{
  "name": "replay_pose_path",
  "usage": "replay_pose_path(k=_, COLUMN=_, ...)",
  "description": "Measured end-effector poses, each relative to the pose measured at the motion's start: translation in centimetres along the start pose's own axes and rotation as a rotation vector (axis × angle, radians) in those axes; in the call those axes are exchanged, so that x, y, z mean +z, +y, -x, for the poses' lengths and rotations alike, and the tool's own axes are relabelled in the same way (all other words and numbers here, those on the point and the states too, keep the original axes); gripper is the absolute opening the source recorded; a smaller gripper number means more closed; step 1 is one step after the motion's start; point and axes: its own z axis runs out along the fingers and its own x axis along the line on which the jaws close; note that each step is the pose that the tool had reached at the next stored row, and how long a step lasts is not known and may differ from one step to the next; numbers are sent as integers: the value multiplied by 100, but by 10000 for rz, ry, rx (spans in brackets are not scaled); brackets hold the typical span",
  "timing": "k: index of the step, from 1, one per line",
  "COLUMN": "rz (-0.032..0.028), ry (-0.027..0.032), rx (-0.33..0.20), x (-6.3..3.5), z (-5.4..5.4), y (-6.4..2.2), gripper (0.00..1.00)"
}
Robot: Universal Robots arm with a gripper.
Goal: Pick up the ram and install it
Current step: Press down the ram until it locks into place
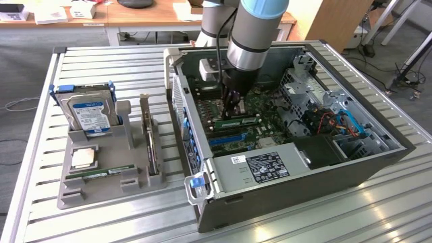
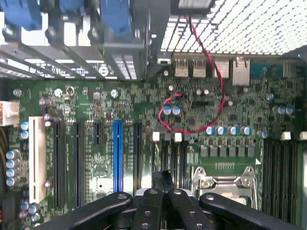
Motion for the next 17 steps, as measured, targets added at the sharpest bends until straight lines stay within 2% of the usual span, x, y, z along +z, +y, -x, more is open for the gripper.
replay_pose_path(k=3, rz=-1, ry=0, rx=2, x=1, z=1, y=31, gripper=11)
replay_pose_path(k=17, rz=0, ry=1, rx=0, x=2, z=0, y=52, gripper=11)
